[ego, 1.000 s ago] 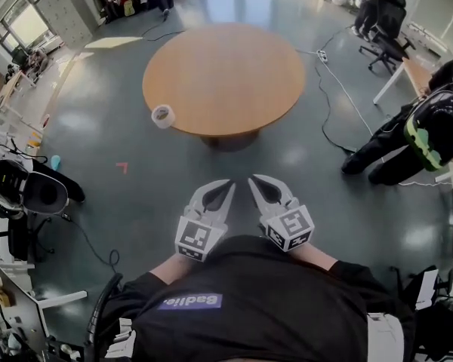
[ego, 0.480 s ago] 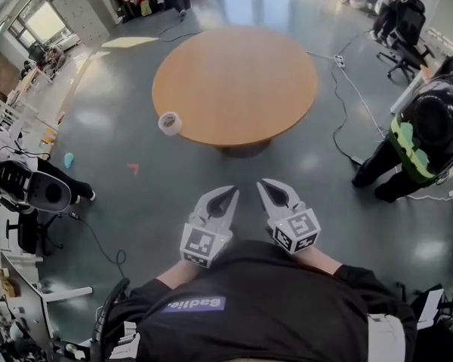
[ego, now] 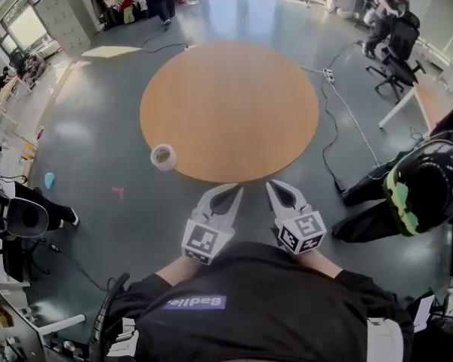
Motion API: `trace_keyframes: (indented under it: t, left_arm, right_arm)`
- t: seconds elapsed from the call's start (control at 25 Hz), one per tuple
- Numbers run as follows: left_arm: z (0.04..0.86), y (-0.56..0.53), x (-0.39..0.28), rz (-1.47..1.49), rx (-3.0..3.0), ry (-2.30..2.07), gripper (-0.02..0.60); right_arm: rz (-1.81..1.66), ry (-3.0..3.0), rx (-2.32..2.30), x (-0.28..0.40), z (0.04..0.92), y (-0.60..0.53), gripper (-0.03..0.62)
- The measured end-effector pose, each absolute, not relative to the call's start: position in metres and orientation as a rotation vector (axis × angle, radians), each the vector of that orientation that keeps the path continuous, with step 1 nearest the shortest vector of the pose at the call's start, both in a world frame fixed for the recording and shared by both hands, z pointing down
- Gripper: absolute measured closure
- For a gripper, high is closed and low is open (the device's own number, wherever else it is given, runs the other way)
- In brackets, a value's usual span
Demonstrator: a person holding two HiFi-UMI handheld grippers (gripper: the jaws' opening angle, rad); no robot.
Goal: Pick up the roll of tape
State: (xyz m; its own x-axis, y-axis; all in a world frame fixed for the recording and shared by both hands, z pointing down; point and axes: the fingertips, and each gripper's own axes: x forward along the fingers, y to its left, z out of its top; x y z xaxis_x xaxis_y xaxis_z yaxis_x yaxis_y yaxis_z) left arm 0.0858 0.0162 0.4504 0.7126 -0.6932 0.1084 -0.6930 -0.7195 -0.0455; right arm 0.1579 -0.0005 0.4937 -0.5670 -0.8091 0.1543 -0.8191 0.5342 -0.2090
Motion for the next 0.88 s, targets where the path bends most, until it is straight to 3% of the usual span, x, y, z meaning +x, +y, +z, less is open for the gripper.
trace_keyframes:
  t: [0.4,0.88]
  left_arm:
    - [0.429,-0.142,-0.021,-0.133,-2.947,1.134,0.565]
    - [0.43,-0.219,-0.061,-0.226,-2.963,1.295,0.565]
  right_arm:
    - [0.369,-2.684,1.419,0.037,0.462,-0.148,0.589]
    - [0.467,-2.696,1.295,0.012,0.458,-0.232,0.589]
